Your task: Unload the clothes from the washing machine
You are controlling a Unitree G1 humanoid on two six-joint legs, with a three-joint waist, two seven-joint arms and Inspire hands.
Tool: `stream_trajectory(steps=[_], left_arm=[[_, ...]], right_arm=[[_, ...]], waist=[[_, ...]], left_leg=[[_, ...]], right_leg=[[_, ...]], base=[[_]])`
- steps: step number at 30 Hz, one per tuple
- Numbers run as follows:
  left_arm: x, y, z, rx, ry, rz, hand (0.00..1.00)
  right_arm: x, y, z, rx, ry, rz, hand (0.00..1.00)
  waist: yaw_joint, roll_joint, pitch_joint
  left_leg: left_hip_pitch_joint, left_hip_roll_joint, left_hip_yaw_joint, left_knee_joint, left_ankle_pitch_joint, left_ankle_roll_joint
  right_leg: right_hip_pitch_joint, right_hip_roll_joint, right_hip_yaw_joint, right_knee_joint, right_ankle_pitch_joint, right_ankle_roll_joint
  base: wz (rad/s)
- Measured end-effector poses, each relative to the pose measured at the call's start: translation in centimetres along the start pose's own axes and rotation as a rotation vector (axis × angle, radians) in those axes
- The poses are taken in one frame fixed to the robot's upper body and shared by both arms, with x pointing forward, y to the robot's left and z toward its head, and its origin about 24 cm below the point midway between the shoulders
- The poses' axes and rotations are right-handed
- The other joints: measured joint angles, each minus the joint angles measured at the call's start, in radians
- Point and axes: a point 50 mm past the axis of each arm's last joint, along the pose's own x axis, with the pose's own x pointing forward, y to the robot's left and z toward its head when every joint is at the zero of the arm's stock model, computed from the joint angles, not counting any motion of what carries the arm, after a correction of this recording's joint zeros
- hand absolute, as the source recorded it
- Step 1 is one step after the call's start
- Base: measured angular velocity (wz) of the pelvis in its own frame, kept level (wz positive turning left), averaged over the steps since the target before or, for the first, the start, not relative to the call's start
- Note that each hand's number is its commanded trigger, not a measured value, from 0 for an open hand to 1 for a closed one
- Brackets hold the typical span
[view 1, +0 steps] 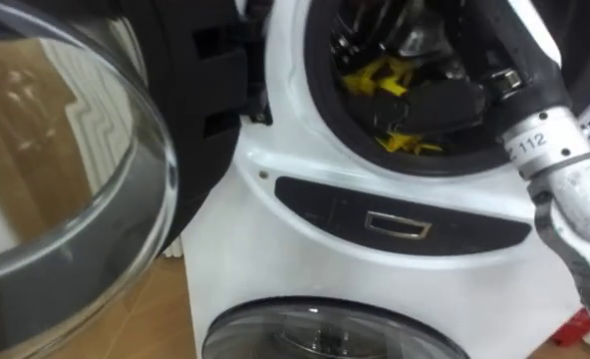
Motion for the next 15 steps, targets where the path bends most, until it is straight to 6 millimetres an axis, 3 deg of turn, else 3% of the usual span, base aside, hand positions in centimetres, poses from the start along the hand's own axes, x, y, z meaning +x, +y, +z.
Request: stream_trajectory(steps=[3,5,9,15], left_arm=[[-0.1,-0.3,-0.7,0.001,0.022,-0.008,0.0],[-0.2,-0.5,-0.9,0.002,0.024,-0.011,0.0],[-0.3,-0.7,-0.9,0.001,0.018,-0.017,0.0],[-0.5,-1.7,-1.3,-0.004,0.032,-0.046,0.0]], right_arm=[[0.0,0.0,0.1,0.078,-0.015,0.011,0.0],[0.0,0.0,-0.1,0.142,-0.011,0.018,0.0],[0.0,0.0,-0.4,0.22,0.001,0.041,0.0],[0.0,-0.2,-0.5,0.299,0.002,0.063,0.0]], waist=[[-0.004,0.007,0.0045],[0.001,0.023,0.0147],[0.001,0.035,0.0171],[-0.004,0.054,0.0048]], left_leg=[[0.001,0.0,-0.014,-0.006,0.0,0.0],[0.015,-0.001,-0.014,-0.015,0.0,0.0],[0.015,-0.001,-0.013,-0.017,0.0,0.0],[0.013,-0.007,-0.02,-0.015,0.0,0.0]], right_leg=[[0.006,-0.002,-0.012,-0.01,0.001,0.001],[0.021,-0.001,-0.016,-0.015,0.001,0.0],[0.022,-0.001,-0.017,-0.019,0.0,0.001],[0.034,-0.004,-0.029,-0.034,0.001,0.003]], base=[[0.06],[0.06],[0.02],[0.09]])
